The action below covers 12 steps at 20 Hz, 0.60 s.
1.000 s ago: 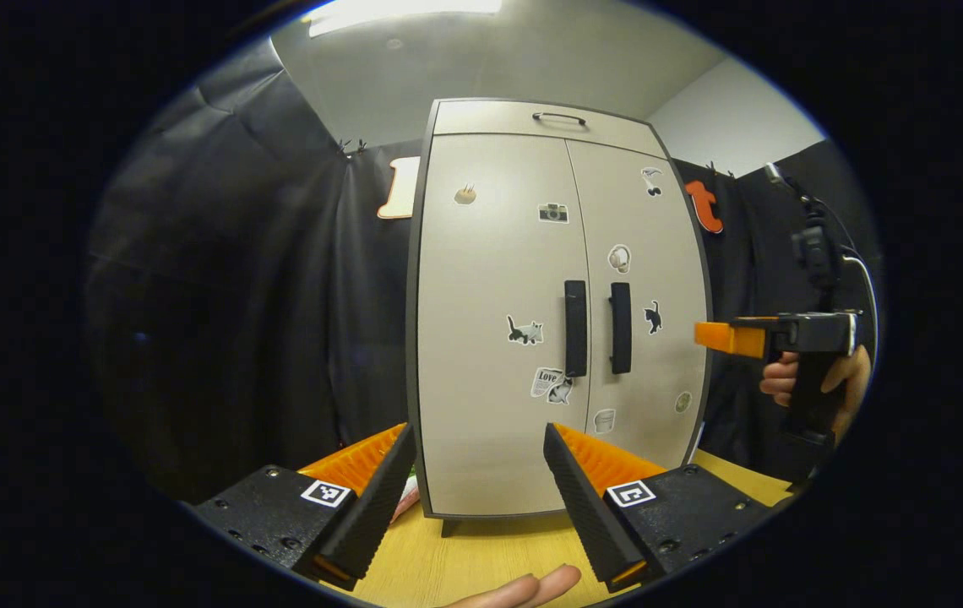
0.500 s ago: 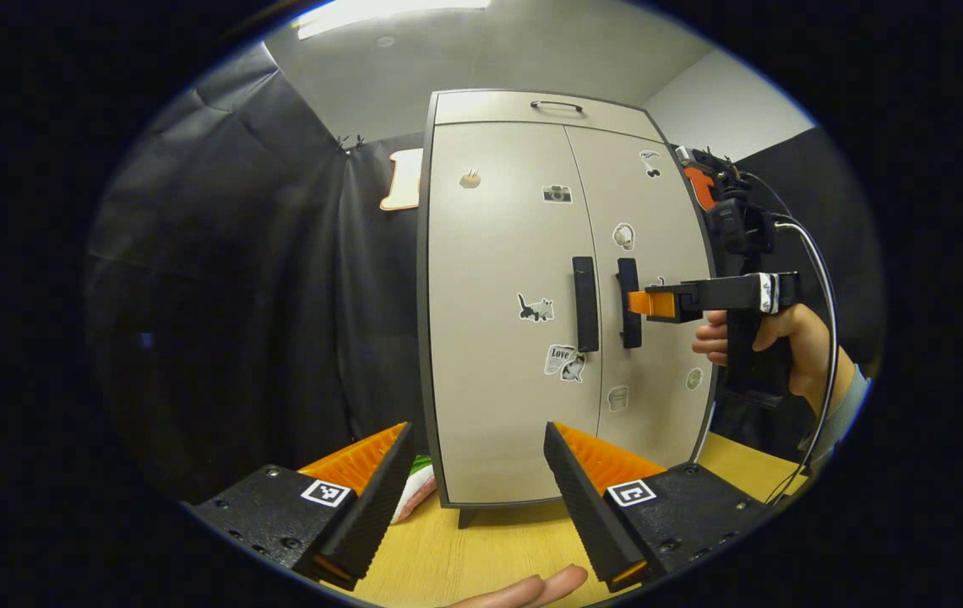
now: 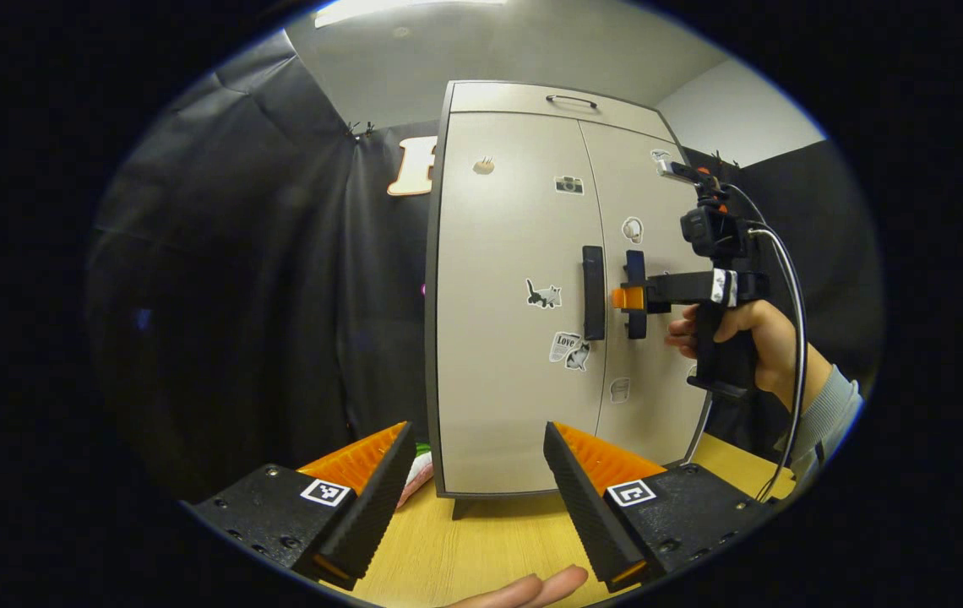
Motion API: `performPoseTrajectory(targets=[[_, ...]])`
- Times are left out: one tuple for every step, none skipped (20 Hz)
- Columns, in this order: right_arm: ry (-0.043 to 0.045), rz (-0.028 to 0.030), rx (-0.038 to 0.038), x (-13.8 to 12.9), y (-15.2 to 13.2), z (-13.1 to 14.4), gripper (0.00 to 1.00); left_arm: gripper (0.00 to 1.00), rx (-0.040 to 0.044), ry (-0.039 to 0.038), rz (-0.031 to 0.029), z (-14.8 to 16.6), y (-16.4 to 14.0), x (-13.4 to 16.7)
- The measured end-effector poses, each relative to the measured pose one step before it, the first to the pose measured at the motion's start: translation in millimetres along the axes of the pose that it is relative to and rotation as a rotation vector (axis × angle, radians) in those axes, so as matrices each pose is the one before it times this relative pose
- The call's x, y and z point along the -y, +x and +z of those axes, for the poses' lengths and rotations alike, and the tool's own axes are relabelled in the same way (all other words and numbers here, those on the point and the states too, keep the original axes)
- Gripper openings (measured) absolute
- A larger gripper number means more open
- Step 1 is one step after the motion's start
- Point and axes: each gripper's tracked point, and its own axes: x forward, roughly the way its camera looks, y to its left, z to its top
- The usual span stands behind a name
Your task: Open the right door of the double-door shoe cabinet with the right hand, and open the left door with the left hand.
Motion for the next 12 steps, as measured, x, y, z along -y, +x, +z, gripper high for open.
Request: performPoseTrajectory(targets=[[-0.00811,-0.02885,0.00174,2.62,0.73,1.92,0.95,0.94,-0.00167,-0.00081,0.00426,-1.44,0.3,-1.02],[0.01115,-0.00256,-0.00123,-1.8,-2.4,2.62,0.94,0.95,-0.00324,0.00101,0.00046,-2.78,-0.22,0.49],[0.00386,0.00225,-0.00608,-1.0,1.91,-1.44,0.77,0.95,-0.00095,0.00197,-0.00322,-0.8,-0.4,0.94],[0.00236,0.00259,-0.00144,0.52,2.5,-0.54,0.73,0.94,-0.00189,0.00141,-0.00283,-1.7,0.12,1.38],[-0.00064,0.00436,0.00156,-0.59,-2.06,0.2,0.67,0.94,-0.00145,-0.00046,-0.00308,-0.3,-1.38,0.9],[0.00586,-0.00309,-0.00052,-0.21,-0.07,-0.94,0.7,0.94,0.00077,-0.00163,-0.0028,-0.55,-0.53,1.39],[0.00656,0.0209,0.00322,-6.93,-2.55,0.64,0.64,0.94,0.00329,-0.00071,-0.00065,1.26,0.21,0.52],[0.00513,0.0106,-0.00771,-6.85,3.06,-3.61,0.44,0.94,0.00427,0.00322,0.00038,0.14,-0.86,0.0],[-0.00596,-0.0163,0.01166,-0.02,-7.36,3.14,0.23,0.94,0.00354,0.00598,0.00274,0.67,-1.16,-0.51],[0.00154,0.00431,-0.01294,1.29,6.15,-4.39,0.23,0.94,0.00178,0.00639,0.00386,-0.13,-0.33,-0.59],[0.02802,0.00869,-0.01058,-0.93,-0.54,-0.01,0.23,0.94,0.00068,0.00287,0.00377,0.5,-1.77,-1.75],[0.01142,0.01178,-0.00339,0.29,-0.95,0.33,0.23,0.94,-0.00032,-0.00018,0.00389,-0.57,-1.58,-2.62]])
